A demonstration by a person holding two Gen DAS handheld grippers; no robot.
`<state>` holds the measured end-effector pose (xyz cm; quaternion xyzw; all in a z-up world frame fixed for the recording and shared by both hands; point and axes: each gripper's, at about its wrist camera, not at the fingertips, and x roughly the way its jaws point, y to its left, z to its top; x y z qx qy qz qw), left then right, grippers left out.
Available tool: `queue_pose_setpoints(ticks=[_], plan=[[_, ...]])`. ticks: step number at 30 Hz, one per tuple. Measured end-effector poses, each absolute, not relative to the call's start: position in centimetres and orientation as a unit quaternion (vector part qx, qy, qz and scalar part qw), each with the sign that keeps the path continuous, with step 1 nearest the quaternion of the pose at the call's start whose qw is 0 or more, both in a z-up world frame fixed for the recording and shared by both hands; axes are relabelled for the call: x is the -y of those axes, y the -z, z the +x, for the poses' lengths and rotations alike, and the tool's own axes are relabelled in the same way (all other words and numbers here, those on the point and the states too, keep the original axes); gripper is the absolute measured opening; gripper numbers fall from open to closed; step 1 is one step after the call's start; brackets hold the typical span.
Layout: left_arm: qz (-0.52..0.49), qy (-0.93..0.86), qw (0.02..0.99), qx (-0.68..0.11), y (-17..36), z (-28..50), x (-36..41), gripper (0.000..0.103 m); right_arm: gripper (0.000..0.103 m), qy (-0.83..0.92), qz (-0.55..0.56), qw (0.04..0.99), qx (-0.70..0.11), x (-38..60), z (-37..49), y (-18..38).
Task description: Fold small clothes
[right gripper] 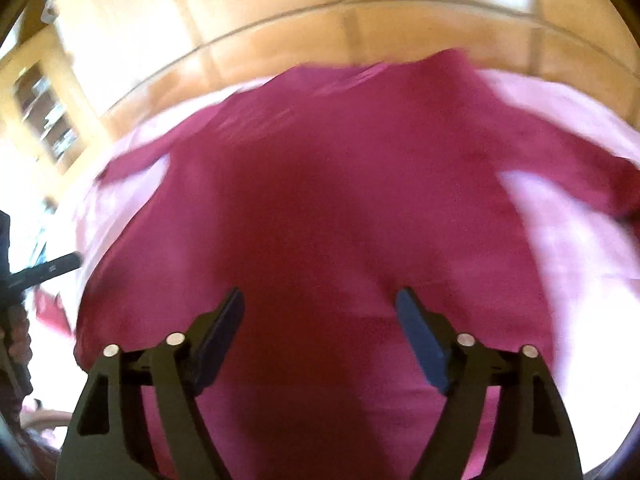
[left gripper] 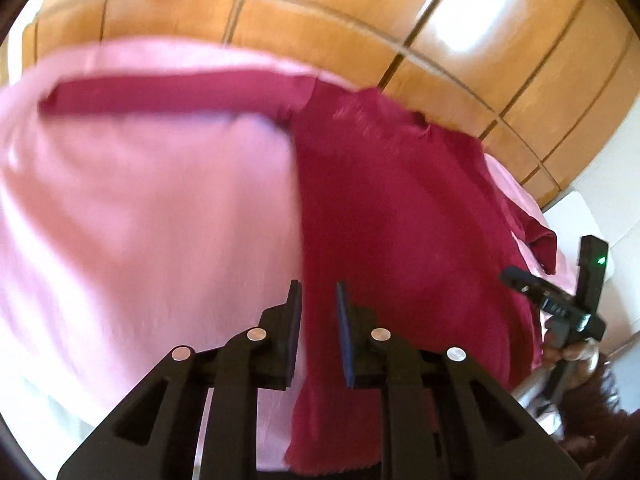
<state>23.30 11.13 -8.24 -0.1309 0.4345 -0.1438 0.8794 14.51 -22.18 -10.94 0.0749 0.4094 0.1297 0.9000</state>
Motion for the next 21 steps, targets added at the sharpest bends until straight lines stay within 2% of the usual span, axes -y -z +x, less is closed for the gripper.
queue_pose_setpoints(ticks=[1,3,7,12,13,15,17,21], plan=[[-0.118,0.147,0.885,-0.426,7.7,23.8,-10.3,0.030,0.066,-0.107,0.080,0.905,-0.405,23.7,14.5,10.7],[-0.115,0.158,0.887,-0.418,7.3,24.4,-9.1,0.042,0.062,-0.034,0.098,0.912,-0.397,28.4,14.5,10.4],[-0.102,0.196,0.878,-0.424,8.0,25.7,-5.0,0.042,0.063,0.140,0.087,0.911,-0.379,36.0,14.7,10.6],[-0.083,0.231,0.862,-0.443,9.1,27.2,-1.0,0.042,0.065,0.214,0.063,0.886,-0.408,41.3,17.0,13.6],[-0.083,0.233,0.858,-0.449,9.5,27.1,-0.8,0.042,0.061,0.216,0.064,0.883,-0.413,41.9,17.2,14.0],[-0.083,0.237,0.848,-0.466,10.3,27.7,0.0,0.042,0.016,0.221,0.060,0.875,-0.425,43.4,18.7,14.5],[-0.079,0.234,0.845,-0.475,10.8,28.0,0.6,0.042,0.009,0.235,0.038,0.877,-0.417,44.3,20.0,13.6],[-0.072,0.230,0.843,-0.481,11.2,28.4,0.8,0.042,0.008,0.301,-0.037,0.892,-0.334,46.5,20.3,8.0]])
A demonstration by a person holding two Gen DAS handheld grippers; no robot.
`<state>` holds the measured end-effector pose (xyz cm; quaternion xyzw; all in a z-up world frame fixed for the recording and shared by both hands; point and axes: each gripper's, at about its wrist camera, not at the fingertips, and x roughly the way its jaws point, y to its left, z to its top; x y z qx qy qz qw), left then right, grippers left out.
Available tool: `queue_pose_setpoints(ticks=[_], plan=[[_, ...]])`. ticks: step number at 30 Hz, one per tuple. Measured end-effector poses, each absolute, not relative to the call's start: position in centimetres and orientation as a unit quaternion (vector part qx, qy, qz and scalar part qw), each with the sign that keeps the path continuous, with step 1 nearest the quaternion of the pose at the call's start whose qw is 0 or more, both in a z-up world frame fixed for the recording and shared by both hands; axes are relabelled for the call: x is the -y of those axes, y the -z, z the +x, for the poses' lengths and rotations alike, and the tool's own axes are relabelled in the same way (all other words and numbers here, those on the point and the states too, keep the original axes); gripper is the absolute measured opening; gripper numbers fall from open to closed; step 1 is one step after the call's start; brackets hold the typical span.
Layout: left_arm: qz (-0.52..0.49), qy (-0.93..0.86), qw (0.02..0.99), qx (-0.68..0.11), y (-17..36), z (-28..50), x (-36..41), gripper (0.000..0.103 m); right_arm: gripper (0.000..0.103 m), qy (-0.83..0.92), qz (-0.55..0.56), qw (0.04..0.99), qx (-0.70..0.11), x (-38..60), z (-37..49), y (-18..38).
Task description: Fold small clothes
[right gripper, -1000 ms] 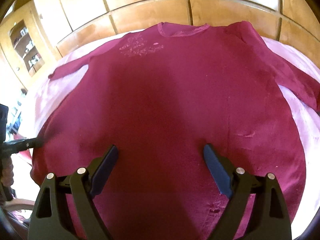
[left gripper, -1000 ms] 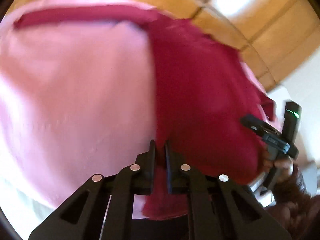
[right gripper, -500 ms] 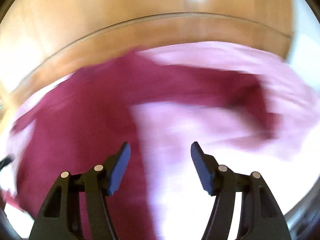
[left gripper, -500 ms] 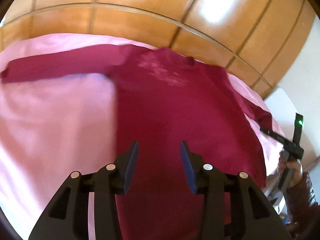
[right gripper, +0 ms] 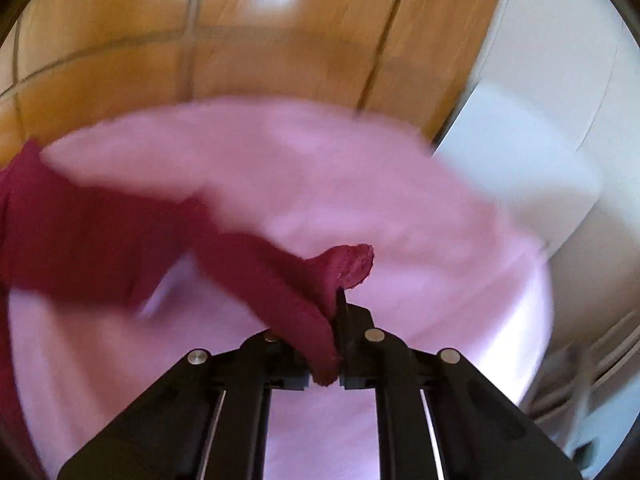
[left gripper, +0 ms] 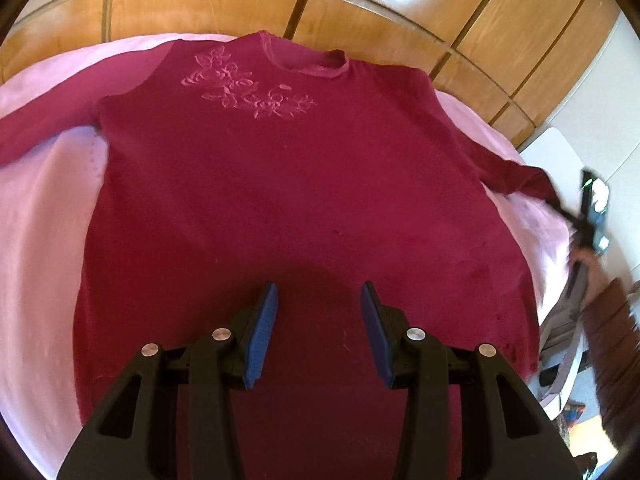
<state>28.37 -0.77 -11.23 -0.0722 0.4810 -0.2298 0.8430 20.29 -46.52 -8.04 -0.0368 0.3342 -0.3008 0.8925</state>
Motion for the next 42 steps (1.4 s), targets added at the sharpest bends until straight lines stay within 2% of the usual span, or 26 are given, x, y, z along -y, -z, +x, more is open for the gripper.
queue_pose_setpoints(ticks=[2,4,5,6,8,12,14,19,23,25,26,28,30,33,38,42], plan=[[-0.077,0.228,0.841,-0.484,11.4,28.7,0.8,0.042,0.008,0.345,-0.094,0.886,-0.294,47.0,19.9,6.4],[-0.079,0.226,0.840,-0.487,11.6,28.9,1.0,0.042,0.009,0.352,-0.118,0.878,-0.301,47.8,19.9,6.9],[-0.078,0.226,0.840,-0.487,11.7,28.9,1.1,0.042,0.016,0.359,-0.120,0.870,-0.315,48.5,20.0,8.0],[-0.077,0.226,0.841,-0.486,11.6,28.8,1.2,0.044,0.041,0.357,-0.121,0.866,-0.330,49.3,20.2,9.0],[-0.078,0.230,0.840,-0.486,11.6,28.8,1.3,0.048,0.073,0.343,-0.117,0.858,-0.365,49.8,19.4,11.3],[-0.079,0.232,0.838,-0.487,11.6,28.7,1.1,0.048,0.072,0.332,-0.054,0.839,-0.428,50.9,15.7,14.9],[-0.081,0.233,0.837,-0.489,11.5,28.7,1.1,0.048,0.065,0.314,0.045,0.839,-0.443,52.1,13.2,15.6],[-0.087,0.232,0.834,-0.493,11.5,28.8,1.0,0.048,0.063,0.209,0.323,0.836,-0.393,54.9,10.8,15.8],[-0.084,0.228,0.835,-0.494,11.4,28.8,1.1,0.048,0.068,0.191,0.400,0.824,-0.353,56.6,11.8,16.1],[-0.085,0.226,0.835,-0.494,11.4,28.8,1.1,0.048,0.062,0.193,0.412,0.821,-0.345,56.8,13.7,15.8],[-0.085,0.226,0.836,-0.493,11.4,28.8,1.1,0.048,0.050,0.199,0.408,0.819,-0.350,57.0,14.9,15.8],[-0.084,0.224,0.836,-0.493,11.4,28.8,1.2,0.048,0.011,0.199,0.391,0.822,-0.364,57.9,17.5,15.4],[-0.083,0.223,0.837,-0.493,11.3,28.8,1.2,0.048,0.010,0.215,0.345,0.834,-0.372,58.1,19.2,14.4],[-0.086,0.220,0.841,-0.486,11.1,28.8,0.9,0.048,0.009,0.249,0.267,0.867,-0.339,58.1,20.1,11.4],[-0.088,0.220,0.839,-0.490,11.8,28.9,0.6,0.048,0.010,0.285,0.219,0.843,-0.401,59.5,23.0,13.5],[-0.090,0.222,0.839,-0.489,11.5,28.7,0.5,0.048,0.023,0.276,0.246,0.838,-0.402,59.1,21.9,14.2]])
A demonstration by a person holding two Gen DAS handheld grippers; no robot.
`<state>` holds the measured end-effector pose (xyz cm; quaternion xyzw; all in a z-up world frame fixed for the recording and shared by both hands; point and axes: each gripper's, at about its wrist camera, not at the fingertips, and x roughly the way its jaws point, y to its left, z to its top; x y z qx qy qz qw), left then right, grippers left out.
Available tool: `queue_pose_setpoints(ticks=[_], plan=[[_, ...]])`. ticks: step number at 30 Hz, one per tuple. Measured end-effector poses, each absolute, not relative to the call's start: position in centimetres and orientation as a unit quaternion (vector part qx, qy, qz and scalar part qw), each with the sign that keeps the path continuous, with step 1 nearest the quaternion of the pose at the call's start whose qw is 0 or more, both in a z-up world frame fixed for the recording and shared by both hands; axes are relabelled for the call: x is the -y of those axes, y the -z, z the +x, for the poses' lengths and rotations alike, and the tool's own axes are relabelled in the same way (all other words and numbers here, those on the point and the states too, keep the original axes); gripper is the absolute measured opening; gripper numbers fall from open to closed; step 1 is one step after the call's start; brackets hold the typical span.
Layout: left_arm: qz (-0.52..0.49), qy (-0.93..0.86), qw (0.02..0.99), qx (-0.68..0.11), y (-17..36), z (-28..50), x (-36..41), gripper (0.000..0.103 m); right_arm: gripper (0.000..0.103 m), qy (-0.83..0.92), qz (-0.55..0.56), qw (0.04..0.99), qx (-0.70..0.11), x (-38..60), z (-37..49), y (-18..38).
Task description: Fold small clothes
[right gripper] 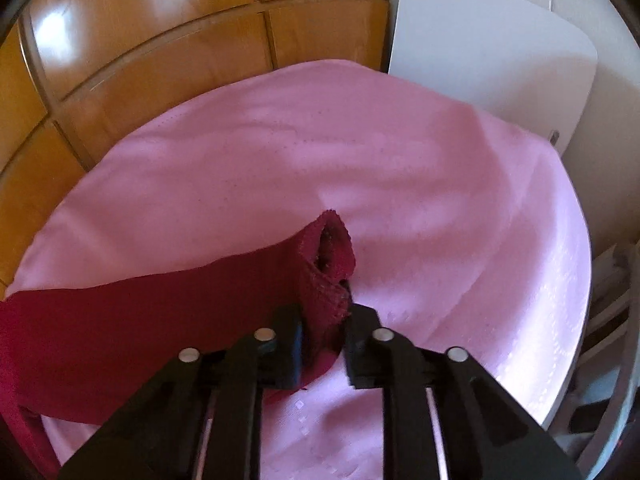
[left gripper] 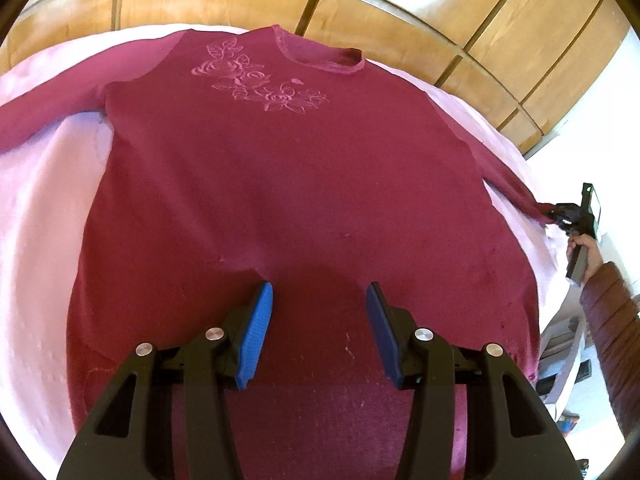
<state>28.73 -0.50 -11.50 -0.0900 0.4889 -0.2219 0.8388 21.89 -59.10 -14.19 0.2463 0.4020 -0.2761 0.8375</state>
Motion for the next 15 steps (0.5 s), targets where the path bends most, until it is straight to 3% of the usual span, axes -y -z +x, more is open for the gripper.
queue_pose_setpoints(ticks=[3,11,15], plan=[[-0.099,0.224,0.838,-0.487,11.2,28.6,-0.1,0.048,0.057,0.255,0.249,0.848,-0.392,57.5,21.0,13.1],[-0.113,0.213,0.853,-0.463,10.4,27.5,-2.3,0.048,0.052,0.021,0.261,0.857,-0.443,44.4,16.0,13.1],[-0.119,0.208,0.856,-0.458,10.4,27.0,-3.2,0.048,0.040,-0.094,0.249,0.834,-0.483,36.1,14.7,14.6]])
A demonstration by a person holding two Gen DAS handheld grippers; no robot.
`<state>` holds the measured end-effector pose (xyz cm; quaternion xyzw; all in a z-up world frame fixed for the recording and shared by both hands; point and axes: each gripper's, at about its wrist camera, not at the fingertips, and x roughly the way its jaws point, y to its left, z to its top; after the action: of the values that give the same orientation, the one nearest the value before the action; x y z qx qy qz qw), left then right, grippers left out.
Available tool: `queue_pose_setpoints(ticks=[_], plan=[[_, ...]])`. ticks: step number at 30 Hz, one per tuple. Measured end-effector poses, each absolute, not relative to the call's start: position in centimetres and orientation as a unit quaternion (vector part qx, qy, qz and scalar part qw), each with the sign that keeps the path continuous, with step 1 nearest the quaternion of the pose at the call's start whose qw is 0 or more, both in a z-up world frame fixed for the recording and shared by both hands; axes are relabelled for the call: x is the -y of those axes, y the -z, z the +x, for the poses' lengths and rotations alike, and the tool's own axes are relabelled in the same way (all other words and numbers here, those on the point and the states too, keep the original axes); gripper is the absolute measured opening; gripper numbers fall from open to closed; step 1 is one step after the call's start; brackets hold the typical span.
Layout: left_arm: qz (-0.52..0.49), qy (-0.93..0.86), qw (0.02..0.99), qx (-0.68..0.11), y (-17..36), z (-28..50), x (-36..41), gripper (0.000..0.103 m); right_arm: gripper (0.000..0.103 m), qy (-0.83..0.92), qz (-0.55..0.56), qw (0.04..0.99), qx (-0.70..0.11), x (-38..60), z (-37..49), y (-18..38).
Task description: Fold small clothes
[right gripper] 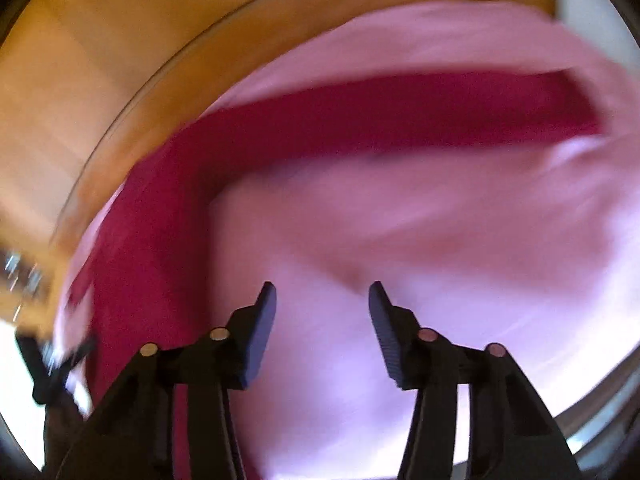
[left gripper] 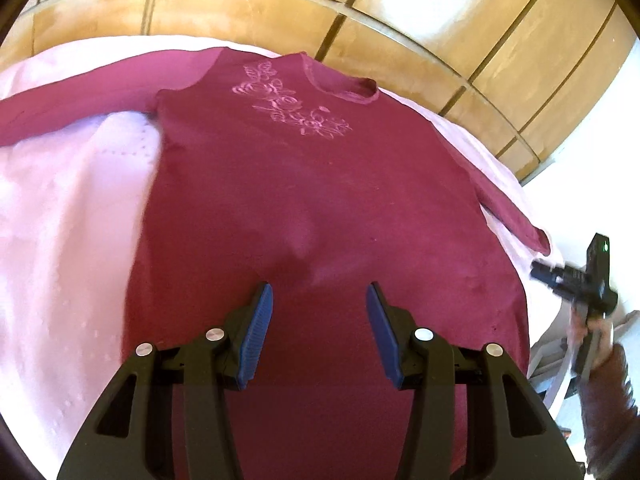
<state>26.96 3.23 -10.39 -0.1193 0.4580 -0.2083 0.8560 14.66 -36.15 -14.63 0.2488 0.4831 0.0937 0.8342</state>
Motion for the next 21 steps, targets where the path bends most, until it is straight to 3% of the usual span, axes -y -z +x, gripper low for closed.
queue_pose_setpoints(ticks=[2,3,4,9,12,18,20,21], plan=[[-0.112,0.205,0.860,-0.453,10.3,26.5,-3.5,0.048,0.023,-0.124,0.230,0.824,-0.502,32.5,13.6,15.4],[-0.109,0.204,0.862,-0.451,10.2,26.4,-3.7,0.048,0.007,-0.130,0.209,0.822,-0.514,30.8,13.4,15.7],[-0.107,0.203,0.863,-0.450,10.2,26.2,-4.0,0.048,0.000,-0.130,0.185,0.824,-0.519,29.6,13.1,15.7],[-0.093,0.197,0.857,-0.467,11.3,24.8,-5.3,0.048,0.000,-0.090,0.109,0.844,-0.518,28.8,11.9,14.6],[-0.074,0.195,0.856,-0.473,12.3,23.6,-6.1,0.041,0.000,-0.086,0.114,0.840,-0.524,29.7,11.9,15.9],[-0.091,0.201,0.849,-0.480,12.0,23.2,-7.1,0.041,0.000,-0.084,0.107,0.844,-0.519,30.9,12.2,15.4],[-0.107,0.201,0.848,-0.480,11.6,23.2,-7.4,0.041,0.011,-0.097,0.146,0.840,-0.513,32.2,12.4,15.3],[-0.118,0.202,0.849,-0.475,11.3,23.2,-7.5,0.041,0.042,-0.091,0.170,0.845,-0.500,33.4,12.4,14.9]])
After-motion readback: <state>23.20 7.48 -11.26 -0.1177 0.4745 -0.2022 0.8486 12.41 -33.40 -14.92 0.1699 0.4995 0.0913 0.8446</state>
